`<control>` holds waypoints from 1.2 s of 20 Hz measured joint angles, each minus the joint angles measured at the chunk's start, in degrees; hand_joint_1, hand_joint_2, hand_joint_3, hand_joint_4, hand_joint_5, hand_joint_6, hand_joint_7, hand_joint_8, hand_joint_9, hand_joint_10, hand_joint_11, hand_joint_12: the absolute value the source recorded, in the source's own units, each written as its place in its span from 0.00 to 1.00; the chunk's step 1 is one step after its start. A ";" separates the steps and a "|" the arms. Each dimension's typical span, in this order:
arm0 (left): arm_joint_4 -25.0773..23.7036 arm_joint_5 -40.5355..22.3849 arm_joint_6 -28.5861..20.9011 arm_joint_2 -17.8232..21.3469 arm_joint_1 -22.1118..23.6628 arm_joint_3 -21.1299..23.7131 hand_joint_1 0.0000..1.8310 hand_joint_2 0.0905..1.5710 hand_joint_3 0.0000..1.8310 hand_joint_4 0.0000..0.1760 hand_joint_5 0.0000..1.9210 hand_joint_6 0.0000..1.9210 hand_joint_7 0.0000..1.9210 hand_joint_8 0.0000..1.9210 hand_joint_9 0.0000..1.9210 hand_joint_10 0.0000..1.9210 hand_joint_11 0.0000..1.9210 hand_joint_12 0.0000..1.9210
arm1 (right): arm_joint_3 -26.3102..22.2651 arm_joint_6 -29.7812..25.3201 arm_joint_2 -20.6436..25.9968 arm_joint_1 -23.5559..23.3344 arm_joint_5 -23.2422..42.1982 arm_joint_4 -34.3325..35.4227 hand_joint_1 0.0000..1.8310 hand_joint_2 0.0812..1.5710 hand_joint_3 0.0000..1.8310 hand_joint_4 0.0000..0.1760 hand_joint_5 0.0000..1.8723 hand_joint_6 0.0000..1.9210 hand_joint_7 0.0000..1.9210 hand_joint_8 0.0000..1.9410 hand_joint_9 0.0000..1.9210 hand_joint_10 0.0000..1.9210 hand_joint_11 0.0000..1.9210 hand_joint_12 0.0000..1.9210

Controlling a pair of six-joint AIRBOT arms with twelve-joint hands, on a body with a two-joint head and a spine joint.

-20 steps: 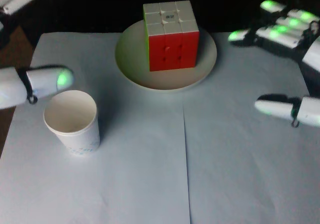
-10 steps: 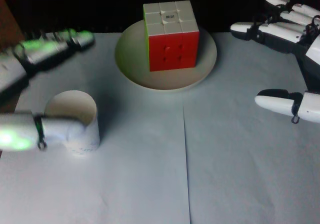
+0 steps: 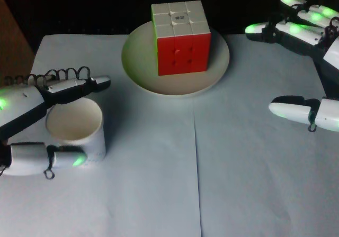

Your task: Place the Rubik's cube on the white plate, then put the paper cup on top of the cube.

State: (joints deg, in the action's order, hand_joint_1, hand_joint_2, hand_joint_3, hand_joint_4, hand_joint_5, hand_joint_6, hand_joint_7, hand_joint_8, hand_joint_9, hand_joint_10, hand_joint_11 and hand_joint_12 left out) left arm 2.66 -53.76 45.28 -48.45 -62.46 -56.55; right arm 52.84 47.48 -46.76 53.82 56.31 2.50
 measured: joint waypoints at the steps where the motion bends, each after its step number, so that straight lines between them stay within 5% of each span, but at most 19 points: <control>1: 0.13 -0.24 -0.07 0.02 0.02 0.00 0.55 0.72 0.00 0.58 0.05 0.44 0.00 0.81 0.00 0.95 0.00 0.99 | -0.02 0.00 0.00 0.00 0.00 0.04 0.40 0.72 0.00 0.00 0.05 0.23 0.18 0.04 0.02 0.50 0.00 0.76; 3: 0.17 -0.35 -0.04 0.02 0.00 -0.11 0.55 0.75 0.00 0.48 0.00 0.59 0.01 0.75 0.03 0.92 0.08 1.00 | 0.00 0.00 -0.04 0.00 0.00 0.00 0.39 0.73 0.00 0.02 0.04 0.24 0.17 0.03 0.04 0.46 0.00 0.72; 4: 0.35 -0.37 -0.07 0.02 0.00 -0.11 0.54 0.77 0.00 0.47 0.00 0.64 0.03 0.69 0.02 0.86 0.03 1.00 | -0.02 0.00 -0.07 0.00 -0.02 0.04 0.39 0.74 0.00 0.10 0.03 0.24 0.16 0.02 0.04 0.43 0.00 0.70; 5: 0.26 -0.57 -0.07 0.02 0.02 -0.09 0.57 0.75 0.00 0.51 0.02 0.68 0.01 0.85 0.01 1.00 0.06 1.00 | 0.00 0.00 -0.13 0.00 0.00 0.07 0.39 0.73 0.00 0.00 0.04 0.25 0.18 0.03 0.05 0.48 0.00 0.74; 6: 0.28 -0.92 -0.04 0.15 0.02 0.13 0.56 0.74 0.00 0.48 0.04 0.68 0.01 0.87 0.03 1.00 0.08 1.00 | 0.00 0.00 -0.17 0.00 0.00 0.00 0.39 0.72 0.00 0.00 0.04 0.24 0.17 0.03 0.03 0.48 0.00 0.75; 7: 0.28 -1.18 -0.11 0.28 0.02 0.24 0.54 0.75 0.00 0.49 0.02 0.67 0.01 0.83 0.03 0.97 0.07 1.00 | 0.00 0.00 -0.17 0.00 -0.02 -0.09 0.40 0.73 0.00 0.00 0.04 0.24 0.18 0.03 0.03 0.48 0.00 0.75; 8: -0.09 -1.97 -0.04 0.98 0.00 0.57 0.52 0.76 0.00 0.40 0.03 0.60 0.05 0.62 0.06 0.79 0.04 1.00 | 0.00 0.00 -0.17 0.00 0.00 -0.02 0.40 0.74 0.00 0.07 0.04 0.23 0.17 0.02 0.03 0.45 0.00 0.71; 9: -0.07 -2.64 -0.02 1.27 0.00 0.68 0.49 0.77 0.00 0.41 0.02 0.55 0.05 0.56 0.02 0.77 0.00 1.00 | 0.04 0.00 -0.17 0.00 0.00 0.00 0.40 0.74 0.00 0.09 0.04 0.23 0.16 0.01 0.04 0.42 0.00 0.70; 11: 0.13 -4.35 -0.09 2.10 0.02 0.94 0.52 0.76 0.00 0.42 0.04 0.56 0.01 0.79 0.00 0.95 0.02 1.00 | 0.09 0.00 -0.44 0.00 0.00 0.15 0.38 0.74 0.00 0.00 0.05 0.22 0.16 0.01 0.03 0.41 0.00 0.69; 12: -0.31 -4.59 -0.07 2.36 0.02 0.94 0.48 0.77 0.00 0.37 0.02 0.54 0.01 0.75 0.00 0.93 0.01 1.00 | 0.15 0.00 -0.55 0.00 -0.04 0.02 0.40 0.73 0.00 0.00 0.05 0.22 0.17 0.01 0.03 0.47 0.00 0.71; 14: -0.52 -5.79 -0.09 2.91 0.04 1.29 0.52 0.75 0.00 0.37 0.07 0.43 0.16 0.32 0.08 0.56 0.00 0.86 | 0.17 0.00 -0.68 0.00 -0.02 0.04 0.42 0.74 0.00 0.02 0.04 0.23 0.18 0.01 0.05 0.45 0.00 0.71; 16: -0.72 -6.32 -0.28 3.15 1.57 1.05 0.60 0.73 0.00 0.28 0.09 0.49 0.09 0.50 0.07 0.74 0.07 0.94 | 0.28 0.02 -0.79 0.00 -0.07 0.09 0.40 0.74 0.00 0.00 0.05 0.23 0.18 0.01 0.05 0.45 0.00 0.70; 18: -1.44 -6.78 -1.60 3.13 3.82 0.07 0.55 0.72 0.00 0.44 0.10 0.46 0.11 0.54 0.11 0.74 0.12 0.92 | 0.35 0.00 -1.03 0.00 0.00 0.31 0.40 0.74 0.00 0.00 0.05 0.23 0.20 0.02 0.06 0.47 0.00 0.69; 20: -1.36 -6.69 -1.79 2.86 5.60 -0.90 0.57 0.73 0.00 0.24 0.10 0.47 0.08 0.65 0.06 0.86 0.07 1.00 | 0.42 0.02 -1.20 0.00 -0.07 0.35 0.42 0.74 0.00 0.00 0.04 0.24 0.20 0.03 0.06 0.49 0.00 0.70; 22: -2.27 -5.09 -2.75 1.79 8.09 -2.01 0.60 0.70 0.00 0.42 0.13 0.48 0.11 0.62 0.09 0.82 0.07 0.99 | 0.55 0.00 -1.27 0.00 -0.02 0.31 0.41 0.73 0.00 0.00 0.04 0.25 0.20 0.03 0.05 0.53 0.00 0.76; 23: -2.91 -4.61 -3.69 0.98 9.53 -2.86 0.56 0.72 0.00 0.66 0.10 0.52 0.08 0.65 0.07 0.84 0.07 1.00 | 0.59 0.00 -1.29 0.00 0.00 0.33 0.40 0.73 0.00 0.00 0.04 0.23 0.19 0.03 0.05 0.50 0.00 0.71; 24: -3.67 -3.91 -4.59 0.33 10.93 -3.78 0.55 0.74 0.00 0.70 0.09 0.54 0.07 0.65 0.06 0.84 0.05 1.00 | 0.59 0.00 -1.33 0.00 0.02 0.37 0.40 0.73 0.00 0.00 0.05 0.22 0.18 0.02 0.05 0.45 0.00 0.66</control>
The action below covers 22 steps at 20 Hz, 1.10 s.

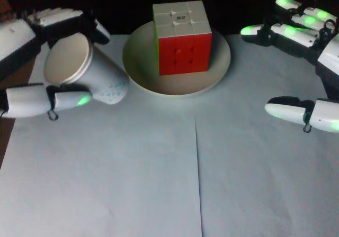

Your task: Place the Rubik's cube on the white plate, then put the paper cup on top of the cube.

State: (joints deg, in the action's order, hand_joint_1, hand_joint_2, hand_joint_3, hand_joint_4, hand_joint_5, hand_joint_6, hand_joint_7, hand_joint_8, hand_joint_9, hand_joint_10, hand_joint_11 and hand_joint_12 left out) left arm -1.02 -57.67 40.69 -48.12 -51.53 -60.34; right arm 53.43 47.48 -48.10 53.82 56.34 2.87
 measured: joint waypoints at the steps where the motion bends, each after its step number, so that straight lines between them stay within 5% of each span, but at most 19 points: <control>1: -0.57 0.85 -0.09 -0.55 1.25 -0.59 0.56 0.74 0.00 0.64 0.09 0.54 0.08 0.63 0.08 0.83 0.06 0.99 | 0.00 0.00 -0.04 0.00 -0.04 0.00 0.40 0.73 0.00 0.00 0.06 0.21 0.19 0.02 0.06 0.43 0.00 0.66; 3: -2.23 3.15 -0.46 -1.70 4.35 -1.77 0.58 0.72 0.00 0.35 0.09 0.55 0.08 0.66 0.10 0.85 0.12 1.00 | 0.11 0.02 -0.04 0.00 -0.04 0.22 0.38 0.73 0.00 0.00 0.06 0.20 0.19 0.03 0.05 0.48 0.00 0.74; 4: -3.43 4.02 -1.25 -2.16 5.77 -2.43 0.58 0.72 0.00 0.33 0.09 0.55 0.08 0.66 0.10 0.84 0.12 1.00 | 0.13 0.02 -0.04 0.00 0.02 0.35 0.38 0.73 0.00 0.00 0.06 0.19 0.20 0.03 0.05 0.49 0.00 0.74; 6: -5.22 6.67 -3.54 -4.09 9.25 -4.96 0.55 0.73 0.00 0.68 0.10 0.54 0.10 0.58 0.12 0.80 0.15 0.97 | 0.13 0.04 -0.09 0.00 -0.04 0.11 0.39 0.72 0.00 0.00 0.07 0.17 0.19 0.03 0.08 0.39 0.00 0.66; 8: -7.26 10.01 -4.28 -4.81 12.02 -6.16 0.59 0.72 0.00 0.52 0.10 0.57 0.09 0.62 0.10 0.81 0.12 0.98 | 0.15 0.04 -0.11 0.00 -0.02 0.13 0.39 0.73 0.00 0.00 0.07 0.15 0.20 0.04 0.06 0.45 0.00 0.76; 10: -10.29 13.35 -4.70 -5.35 15.98 -7.06 0.58 0.72 0.00 0.70 0.10 0.59 0.09 0.69 0.10 0.86 0.13 1.00 | 0.24 0.07 -0.17 0.00 0.00 0.37 0.40 0.72 0.00 0.00 0.07 0.16 0.19 0.04 0.04 0.46 0.00 0.66; 11: -11.26 14.19 -4.94 -5.38 17.27 -7.21 0.57 0.72 0.00 0.71 0.10 0.59 0.09 0.69 0.09 0.86 0.13 1.00 | 0.24 0.09 -0.24 0.00 0.04 0.31 0.40 0.72 0.00 0.00 0.07 0.16 0.19 0.04 0.04 0.46 0.00 0.66; 12: -13.18 16.20 -5.14 -6.01 20.06 -8.20 0.59 0.72 0.00 0.47 0.11 0.59 0.10 0.69 0.10 0.87 0.12 1.00 | 0.24 0.09 -0.28 0.00 -0.09 0.17 0.40 0.73 0.00 0.00 0.07 0.16 0.20 0.05 0.05 0.45 0.00 0.68; 14: -16.17 19.21 -6.60 -7.34 23.87 -9.77 0.60 0.71 0.00 0.34 0.12 0.60 0.12 0.69 0.11 0.87 0.13 1.00 | 0.24 0.09 -0.37 0.00 -0.04 0.17 0.40 0.73 0.00 0.00 0.07 0.15 0.18 0.06 0.03 0.50 0.00 0.74; 15: -18.51 20.79 -8.61 -8.39 25.90 -10.93 0.55 0.72 0.00 0.68 0.10 0.64 0.10 0.71 0.09 0.87 0.12 1.00 | 0.28 0.09 -0.42 0.00 -0.02 0.15 0.41 0.73 0.00 0.00 0.07 0.15 0.17 0.07 0.02 0.50 0.00 0.70; 16: -19.69 22.34 -8.96 -9.16 27.43 -11.54 0.53 0.73 0.00 0.77 0.08 0.64 0.09 0.72 0.08 0.87 0.11 1.00 | 0.31 0.09 -0.52 0.00 -0.02 0.31 0.41 0.73 0.00 0.00 0.06 0.15 0.16 0.07 0.02 0.48 0.00 0.66; 17: -21.62 24.17 -9.05 -9.92 29.33 -12.07 0.56 0.72 0.00 0.40 0.10 0.64 0.12 0.70 0.11 0.85 0.15 1.00 | 0.31 0.09 -0.63 0.00 -0.09 0.33 0.40 0.72 0.00 0.00 0.06 0.15 0.17 0.08 0.03 0.46 0.00 0.66; 18: -22.88 25.38 -9.05 -10.58 30.80 -12.52 0.56 0.72 0.00 0.33 0.10 0.65 0.14 0.68 0.13 0.84 0.16 1.00 | 0.39 0.07 -0.63 0.00 -0.07 0.20 0.41 0.73 0.00 0.00 0.07 0.16 0.17 0.08 0.04 0.47 0.00 0.70; 20: -24.81 27.76 -9.33 -12.48 33.77 -14.03 0.53 0.72 0.00 0.48 0.07 0.69 0.11 0.71 0.12 0.83 0.13 1.00 | 0.42 0.09 -0.63 0.00 0.00 0.33 0.41 0.72 0.00 0.00 0.05 0.22 0.13 0.18 0.03 0.51 0.00 0.72; 21: -25.29 28.79 -9.42 -13.22 34.64 -14.80 0.54 0.72 0.00 0.44 0.08 0.68 0.11 0.70 0.12 0.84 0.13 1.00 | 0.42 0.09 -0.70 0.00 0.00 0.33 0.41 0.72 0.00 0.00 0.05 0.23 0.13 0.17 0.04 0.48 0.00 0.71; 22: -26.21 30.05 -9.46 -13.99 35.52 -15.58 0.55 0.72 0.00 0.23 0.08 0.66 0.12 0.69 0.12 0.83 0.14 1.00 | 0.42 0.09 -0.76 0.00 -0.04 0.33 0.41 0.72 0.00 0.00 0.04 0.23 0.13 0.13 0.06 0.42 0.00 0.67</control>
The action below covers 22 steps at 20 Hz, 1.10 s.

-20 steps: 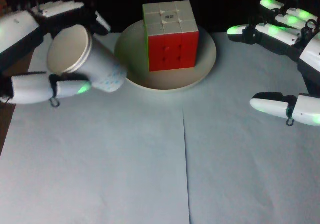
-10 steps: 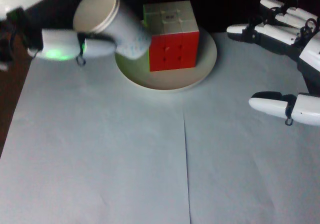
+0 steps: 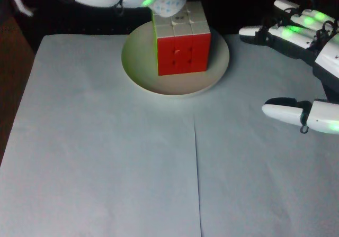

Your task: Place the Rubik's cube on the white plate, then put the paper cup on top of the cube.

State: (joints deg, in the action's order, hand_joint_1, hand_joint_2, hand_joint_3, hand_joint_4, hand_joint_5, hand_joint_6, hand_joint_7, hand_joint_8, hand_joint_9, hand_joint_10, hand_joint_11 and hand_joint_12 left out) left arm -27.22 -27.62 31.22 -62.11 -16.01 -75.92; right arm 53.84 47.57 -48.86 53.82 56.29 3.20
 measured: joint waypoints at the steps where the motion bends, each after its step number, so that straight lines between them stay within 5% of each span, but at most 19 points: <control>1: -0.42 1.79 -0.11 -1.03 0.85 -0.98 0.60 0.71 0.00 0.00 0.10 0.64 0.14 0.66 0.15 0.84 0.18 1.00 | 0.00 -0.02 0.00 0.00 -0.02 -0.04 0.39 0.72 0.00 0.00 0.05 0.23 0.14 0.13 0.07 0.42 0.00 0.70; 3: -0.24 3.10 -1.01 -2.97 0.90 -3.28 0.60 0.75 0.00 0.00 0.11 0.62 0.16 0.63 0.18 0.81 0.21 1.00 | 0.13 0.00 -0.13 0.00 -0.02 0.02 0.42 0.72 0.00 0.00 0.04 0.27 0.12 0.19 0.03 0.54 0.00 0.77; 6: -0.20 6.64 -1.22 -5.90 0.90 -5.84 0.61 0.76 0.00 0.05 0.12 0.62 0.14 0.62 0.16 0.77 0.15 1.00 | 0.11 0.00 -0.22 0.07 0.04 -0.17 0.41 0.73 0.00 0.00 0.06 0.23 0.14 0.13 0.05 0.44 0.00 0.68; 7: -0.20 7.45 -1.22 -6.84 0.90 -6.51 0.64 0.76 0.00 0.00 0.12 0.60 0.18 0.49 0.15 0.68 0.13 0.97 | 0.11 -0.02 -0.22 0.07 0.02 -0.15 0.41 0.73 0.00 0.00 0.05 0.22 0.14 0.07 0.04 0.43 0.00 0.68; 8: -0.15 8.11 -1.27 -7.34 0.90 -6.88 0.64 0.75 0.00 0.00 0.14 0.60 0.20 0.48 0.16 0.68 0.13 0.97 | 0.13 0.00 -0.22 0.07 -0.02 -0.13 0.41 0.73 0.00 0.00 0.05 0.23 0.16 0.07 0.05 0.43 0.00 0.69; 14: -0.02 11.26 -1.27 -9.55 0.90 -9.09 0.63 0.74 0.00 0.00 0.13 0.68 0.13 0.58 0.13 0.75 0.13 1.00 | 0.13 0.00 -0.46 0.35 -0.02 0.04 0.42 0.74 0.00 0.00 0.06 0.22 0.17 0.04 0.05 0.46 0.00 0.71; 17: 0.13 11.80 -1.27 -10.25 0.90 -9.29 0.60 0.74 0.00 0.09 0.09 0.66 0.10 0.61 0.13 0.76 0.14 1.00 | 0.13 0.00 -0.57 0.35 0.00 -0.09 0.42 0.74 0.00 0.00 0.06 0.22 0.18 0.03 0.06 0.43 0.00 0.72; 19: 0.00 11.80 -1.27 -10.43 0.90 -9.29 0.60 0.74 0.00 0.04 0.07 0.61 0.08 0.60 0.11 0.76 0.13 1.00 | 0.22 0.00 -0.57 0.35 0.07 -0.11 0.43 0.73 0.00 0.00 0.06 0.21 0.19 0.03 0.05 0.45 0.00 0.70; 20: 0.00 11.80 -1.29 -10.49 0.90 -9.29 0.55 0.74 0.00 0.18 0.07 0.49 0.07 0.49 0.05 0.66 0.03 1.00 | 0.24 -0.02 -0.57 0.35 0.04 0.02 0.42 0.74 0.00 0.00 0.05 0.20 0.17 0.02 0.04 0.44 0.00 0.69; 22: -0.09 11.93 -1.27 -10.54 0.90 -9.29 0.53 0.73 0.00 0.26 0.06 0.39 0.05 0.31 0.04 0.58 0.01 0.98 | 0.24 0.00 -0.57 0.35 0.02 0.02 0.42 0.73 0.00 0.00 0.06 0.20 0.18 0.02 0.06 0.43 0.00 0.70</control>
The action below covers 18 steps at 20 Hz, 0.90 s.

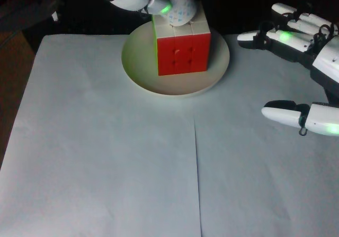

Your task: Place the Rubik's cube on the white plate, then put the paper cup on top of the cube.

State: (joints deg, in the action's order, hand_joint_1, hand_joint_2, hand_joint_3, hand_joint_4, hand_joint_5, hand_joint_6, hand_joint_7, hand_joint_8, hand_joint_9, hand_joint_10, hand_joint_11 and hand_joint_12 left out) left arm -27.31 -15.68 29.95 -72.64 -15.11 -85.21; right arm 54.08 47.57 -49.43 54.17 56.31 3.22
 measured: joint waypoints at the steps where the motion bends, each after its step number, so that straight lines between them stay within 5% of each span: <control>1: -0.09 0.09 0.00 0.00 -0.02 0.00 0.50 0.70 0.00 0.36 0.03 0.35 0.07 0.16 0.01 0.59 0.01 1.00 | 0.00 0.00 0.00 0.00 0.00 -0.02 0.43 0.73 0.00 0.00 0.07 0.20 0.19 0.03 0.05 0.45 0.00 0.71; 4: -0.09 0.07 0.00 0.00 -0.02 0.00 0.45 0.67 0.00 0.49 0.03 0.23 0.08 0.01 0.00 0.43 0.00 0.93 | 0.00 0.00 0.00 0.00 0.00 0.00 0.44 0.73 0.00 0.00 0.06 0.21 0.18 0.02 0.03 0.47 0.00 0.68; 8: -0.11 0.02 0.00 0.00 -0.02 0.00 0.42 0.67 0.00 0.58 0.04 0.08 0.01 0.00 0.00 0.16 0.00 0.88 | 0.09 0.00 0.00 0.00 0.00 0.00 0.44 0.73 0.00 0.00 0.05 0.23 0.18 0.02 0.03 0.47 0.00 0.68; 12: -0.07 -0.24 0.00 0.11 -0.17 0.07 0.41 0.67 0.00 0.65 0.05 0.04 0.01 0.00 0.00 0.14 0.00 0.85 | 0.17 -0.02 0.00 0.31 -0.15 0.17 0.42 0.73 0.00 0.00 0.05 0.23 0.19 0.02 0.05 0.45 0.00 0.70; 14: 0.39 -1.40 -0.02 1.14 -0.37 1.09 0.39 0.67 0.00 0.60 0.04 0.02 0.01 0.00 0.00 0.10 0.00 0.81 | 0.17 -0.02 0.00 0.31 -0.02 0.20 0.44 0.73 0.00 0.06 0.04 0.23 0.18 0.01 0.03 0.46 0.00 0.67; 15: 0.81 -2.51 -0.04 1.88 -0.37 1.84 0.38 0.66 0.00 0.77 0.04 0.01 0.00 0.00 0.00 0.02 0.00 0.73 | 0.17 -0.02 0.00 0.31 0.00 0.24 0.44 0.74 0.00 0.09 0.04 0.24 0.17 0.01 0.03 0.45 0.00 0.67; 16: 1.27 -4.63 -0.09 3.45 -0.37 3.06 0.38 0.67 0.00 0.77 0.02 0.00 0.00 0.00 0.00 0.01 0.00 0.65 | 0.17 0.00 0.00 0.31 0.02 0.09 0.42 0.73 0.00 0.00 0.04 0.24 0.18 0.01 0.04 0.45 0.00 0.68; 18: 2.40 -8.15 -0.09 5.88 -0.61 4.76 0.35 0.69 0.01 0.83 0.00 0.00 0.00 0.00 0.00 0.00 0.00 0.64 | 0.17 0.00 0.02 0.31 0.00 0.17 0.41 0.73 0.00 0.00 0.04 0.23 0.19 0.01 0.04 0.47 0.00 0.70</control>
State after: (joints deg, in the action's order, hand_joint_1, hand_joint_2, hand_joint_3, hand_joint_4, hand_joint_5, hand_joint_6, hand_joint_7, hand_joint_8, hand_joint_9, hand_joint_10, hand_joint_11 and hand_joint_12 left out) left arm -24.91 -23.83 29.87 -66.76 -15.73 -80.44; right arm 54.26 47.57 -49.41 54.48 56.31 3.40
